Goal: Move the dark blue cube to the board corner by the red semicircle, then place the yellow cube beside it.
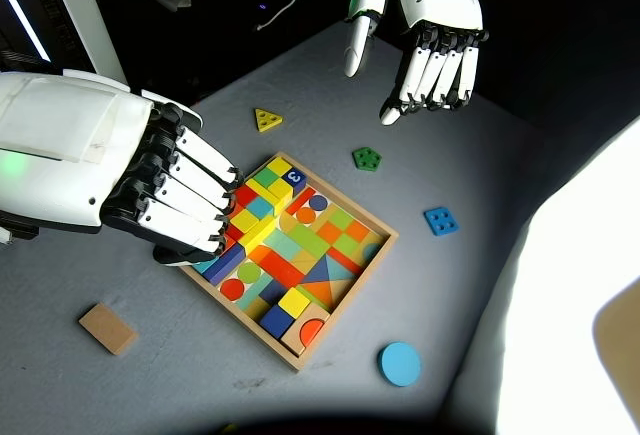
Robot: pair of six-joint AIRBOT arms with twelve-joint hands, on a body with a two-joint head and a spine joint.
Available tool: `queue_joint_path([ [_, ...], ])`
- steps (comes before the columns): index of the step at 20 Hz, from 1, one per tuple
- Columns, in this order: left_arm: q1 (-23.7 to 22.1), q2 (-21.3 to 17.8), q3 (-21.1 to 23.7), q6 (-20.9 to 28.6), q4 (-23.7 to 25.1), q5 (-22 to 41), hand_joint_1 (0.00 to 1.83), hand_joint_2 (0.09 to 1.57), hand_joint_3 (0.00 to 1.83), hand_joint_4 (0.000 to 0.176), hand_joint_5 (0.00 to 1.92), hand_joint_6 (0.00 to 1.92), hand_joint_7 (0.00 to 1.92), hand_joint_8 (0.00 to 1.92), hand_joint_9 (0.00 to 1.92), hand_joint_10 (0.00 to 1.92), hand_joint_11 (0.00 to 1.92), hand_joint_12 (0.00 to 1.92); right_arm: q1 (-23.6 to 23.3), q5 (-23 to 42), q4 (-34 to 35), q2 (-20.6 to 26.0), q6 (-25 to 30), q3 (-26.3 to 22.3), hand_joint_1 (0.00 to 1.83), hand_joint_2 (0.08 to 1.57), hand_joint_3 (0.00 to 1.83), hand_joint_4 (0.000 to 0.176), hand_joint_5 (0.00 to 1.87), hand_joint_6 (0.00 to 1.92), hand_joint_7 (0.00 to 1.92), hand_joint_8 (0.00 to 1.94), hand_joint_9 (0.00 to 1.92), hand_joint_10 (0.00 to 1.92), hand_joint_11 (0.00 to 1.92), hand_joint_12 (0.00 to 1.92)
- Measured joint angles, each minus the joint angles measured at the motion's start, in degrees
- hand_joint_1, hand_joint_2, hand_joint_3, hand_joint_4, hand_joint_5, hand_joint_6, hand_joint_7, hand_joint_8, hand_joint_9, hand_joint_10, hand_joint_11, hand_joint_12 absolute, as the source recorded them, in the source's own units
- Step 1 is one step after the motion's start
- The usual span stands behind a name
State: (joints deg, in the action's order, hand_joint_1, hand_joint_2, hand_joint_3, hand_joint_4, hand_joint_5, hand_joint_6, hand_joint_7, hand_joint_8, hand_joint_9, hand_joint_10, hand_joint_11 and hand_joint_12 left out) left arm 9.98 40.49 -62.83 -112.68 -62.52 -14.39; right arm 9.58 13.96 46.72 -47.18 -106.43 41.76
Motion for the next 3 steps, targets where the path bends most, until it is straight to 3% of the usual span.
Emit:
queue_joint_path([
  [3, 0.0, 0.0, 0.0, 0.0, 0.0, -0.1, 0.0, 1.34, 0.0, 0.0, 0.69, 0.74, 0.86, 0.95, 0.72, 1.41, 0.43, 1.72, 0.0, 0.1, -0.4, 0.0, 0.0, 0.0, 0.04, 1.24, 0.0, 0.0, 0.63, 1.34, 0.73, 1.46, 0.65, 1.81, 0.53, 1.92],
])
